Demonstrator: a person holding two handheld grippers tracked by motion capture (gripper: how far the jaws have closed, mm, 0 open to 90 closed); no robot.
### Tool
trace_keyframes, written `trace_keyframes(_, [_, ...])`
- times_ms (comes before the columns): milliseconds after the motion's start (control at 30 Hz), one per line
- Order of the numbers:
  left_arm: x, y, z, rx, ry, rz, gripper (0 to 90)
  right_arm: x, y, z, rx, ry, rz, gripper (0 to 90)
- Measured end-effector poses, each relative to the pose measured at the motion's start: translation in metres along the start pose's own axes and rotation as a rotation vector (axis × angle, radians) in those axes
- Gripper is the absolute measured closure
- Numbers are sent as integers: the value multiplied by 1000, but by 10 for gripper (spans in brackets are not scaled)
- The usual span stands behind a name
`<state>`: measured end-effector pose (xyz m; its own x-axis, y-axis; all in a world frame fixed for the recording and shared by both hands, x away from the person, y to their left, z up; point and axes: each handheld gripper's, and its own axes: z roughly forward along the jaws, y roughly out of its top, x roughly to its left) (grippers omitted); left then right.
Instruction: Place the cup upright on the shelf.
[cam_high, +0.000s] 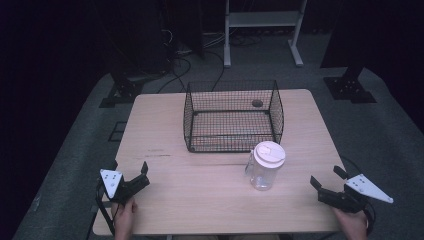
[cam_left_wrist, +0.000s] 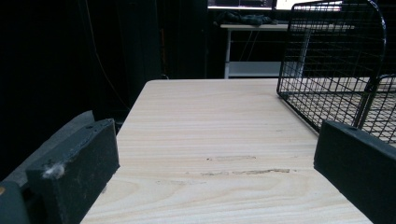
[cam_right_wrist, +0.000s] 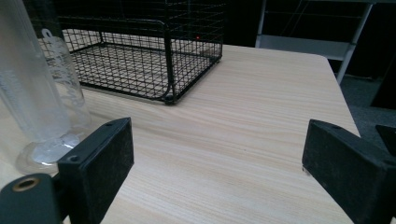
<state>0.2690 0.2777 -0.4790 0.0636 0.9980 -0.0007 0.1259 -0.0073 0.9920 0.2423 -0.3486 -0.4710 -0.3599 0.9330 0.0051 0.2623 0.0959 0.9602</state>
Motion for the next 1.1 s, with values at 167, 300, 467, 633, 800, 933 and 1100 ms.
trace_keyframes(167, [0, 0, -1, -2, 2, -1, 0, 2, 2, -2, -8, 12, 0, 81])
trace_keyframes(300, [0, 0, -1, -5, -3, 2, 0, 8, 6, -4, -12, 35, -13, 81])
trace_keyframes(467, [-1, 0, -1, -9, -10, 8, 0, 16, 13, -2, -6, 77, -35, 81])
trace_keyframes(633, [-1, -1, -1, -12, -12, 16, 0, 24, 18, 1, 6, 125, -54, 67])
trace_keyframes(800, [-2, -1, -1, -17, -14, 18, 0, 34, 27, 2, 1, 168, -68, 47])
trace_keyframes(933, [-2, -1, -2, -17, -15, 24, 0, 43, 33, 4, -2, 199, -89, 34])
trace_keyframes(1100, [-2, -1, -2, -19, -17, 27, 0, 53, 40, 6, -2, 229, -109, 24])
